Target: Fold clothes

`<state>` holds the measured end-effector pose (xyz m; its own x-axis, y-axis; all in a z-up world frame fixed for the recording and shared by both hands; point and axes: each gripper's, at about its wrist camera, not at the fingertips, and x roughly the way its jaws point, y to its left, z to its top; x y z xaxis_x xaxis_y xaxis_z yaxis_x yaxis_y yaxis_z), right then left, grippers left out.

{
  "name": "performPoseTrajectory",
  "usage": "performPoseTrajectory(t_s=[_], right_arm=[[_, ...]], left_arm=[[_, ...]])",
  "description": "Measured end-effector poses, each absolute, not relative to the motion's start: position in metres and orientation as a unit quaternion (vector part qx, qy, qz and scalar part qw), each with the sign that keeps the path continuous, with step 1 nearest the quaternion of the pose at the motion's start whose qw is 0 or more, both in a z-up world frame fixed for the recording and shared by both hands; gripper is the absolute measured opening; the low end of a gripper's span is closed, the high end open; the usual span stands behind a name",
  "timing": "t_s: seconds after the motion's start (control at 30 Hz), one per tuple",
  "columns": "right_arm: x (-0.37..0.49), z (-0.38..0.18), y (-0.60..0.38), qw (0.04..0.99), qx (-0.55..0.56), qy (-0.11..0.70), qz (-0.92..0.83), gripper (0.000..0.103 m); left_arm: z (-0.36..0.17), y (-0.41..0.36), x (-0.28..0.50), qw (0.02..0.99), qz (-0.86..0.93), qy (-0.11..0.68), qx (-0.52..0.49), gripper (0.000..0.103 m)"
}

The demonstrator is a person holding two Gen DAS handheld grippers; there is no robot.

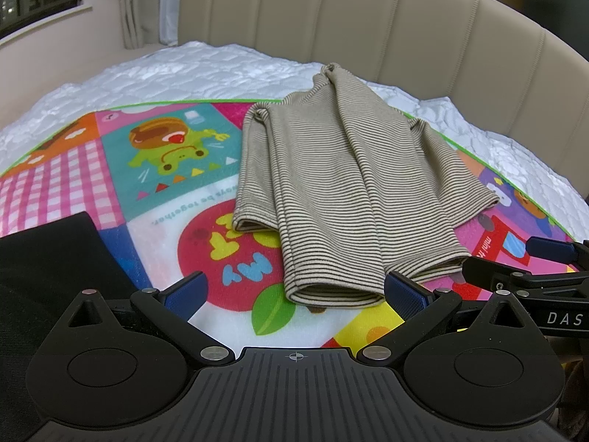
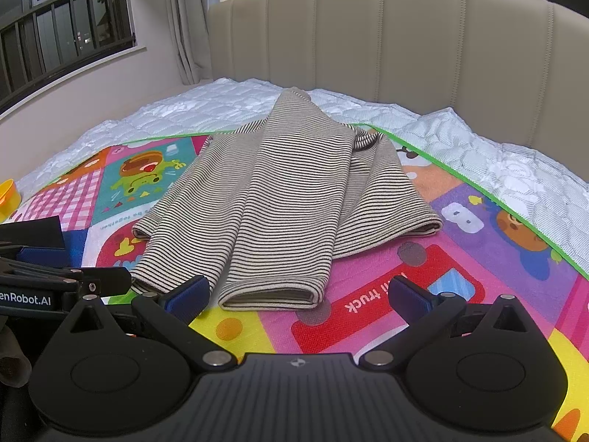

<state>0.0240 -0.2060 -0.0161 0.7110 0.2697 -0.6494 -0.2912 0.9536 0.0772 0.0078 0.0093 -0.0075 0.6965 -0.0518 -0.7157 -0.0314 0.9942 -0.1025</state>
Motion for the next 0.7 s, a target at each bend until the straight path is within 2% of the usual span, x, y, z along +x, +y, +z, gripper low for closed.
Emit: performPoseTrajectory(t_s=[0.47,0.7], right_arm=[[0.033,-0.011,-0.206,0.923,-0.016,0.353,0.153,0.103],[0.066,-0.01,-0.211,0.922,-0.013,0.363,0.136,0.103]], left_arm=[[-0.004,0.018,0.018,0.911,-0.015,0.404,-0.084,0.103],[0.012,0.025,0.059,0.907,-0.065,0.398,-0.12,0.103]])
